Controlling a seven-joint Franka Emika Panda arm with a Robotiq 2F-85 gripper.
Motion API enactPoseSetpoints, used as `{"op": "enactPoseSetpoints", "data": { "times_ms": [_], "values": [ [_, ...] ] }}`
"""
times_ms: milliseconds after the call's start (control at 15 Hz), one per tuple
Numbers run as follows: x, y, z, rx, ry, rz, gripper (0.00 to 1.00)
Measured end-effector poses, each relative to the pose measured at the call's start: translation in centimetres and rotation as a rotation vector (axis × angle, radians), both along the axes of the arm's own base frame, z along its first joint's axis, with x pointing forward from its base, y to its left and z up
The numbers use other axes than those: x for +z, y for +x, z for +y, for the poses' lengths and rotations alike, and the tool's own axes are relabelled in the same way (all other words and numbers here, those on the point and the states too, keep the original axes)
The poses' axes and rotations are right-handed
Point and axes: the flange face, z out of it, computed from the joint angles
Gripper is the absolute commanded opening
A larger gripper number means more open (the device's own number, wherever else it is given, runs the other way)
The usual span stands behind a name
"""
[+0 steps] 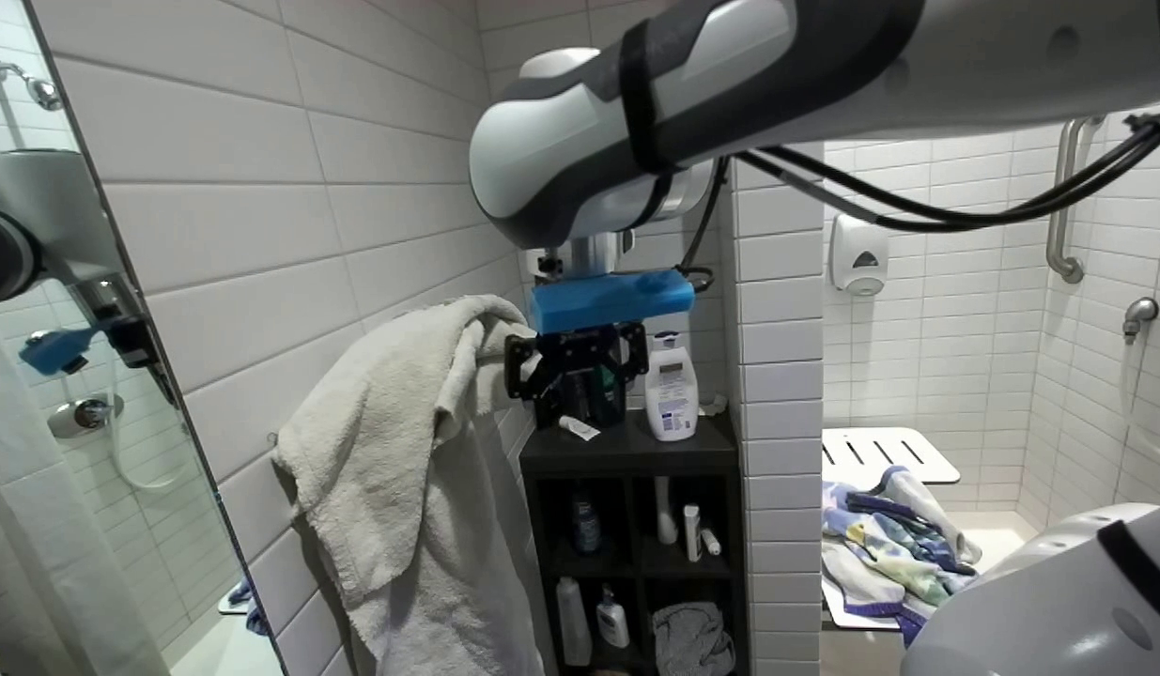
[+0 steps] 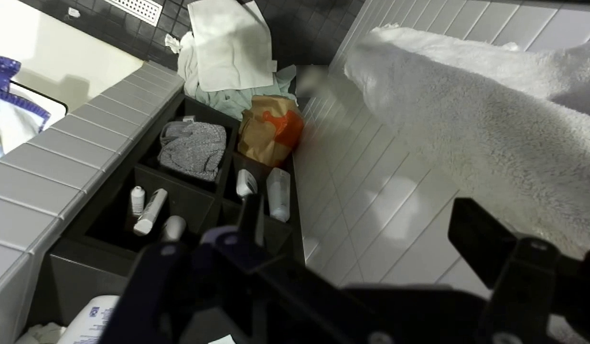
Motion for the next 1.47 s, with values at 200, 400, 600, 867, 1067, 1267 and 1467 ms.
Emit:
{"op": "enactPoseSetpoints", "data": {
  "times_ms": [200, 400, 600, 867, 1067, 1267, 1467],
  "values": [
    [0.0, 0.2, 0.3, 0.005, -0.007, -0.008, 1.0],
    [0.9, 1.0, 1.4, 0.024, 0.004, -0.062, 1.0],
    [2.3, 2.4, 2.9, 0.049, 0.024, -0.135, 1.0],
    [4.6, 4.9, 3.5, 0.056, 0.042, -0.23, 1.0],
    [6.4, 6.6, 2.9, 0.008, 0.067, -0.274, 1.0],
    [7.8, 7.6, 1.7, -0.089, 0.102, -0.29, 1.0],
    [8.9, 8.3, 0.6, -0.185, 0.137, -0.306, 1.0]
  ]
}}
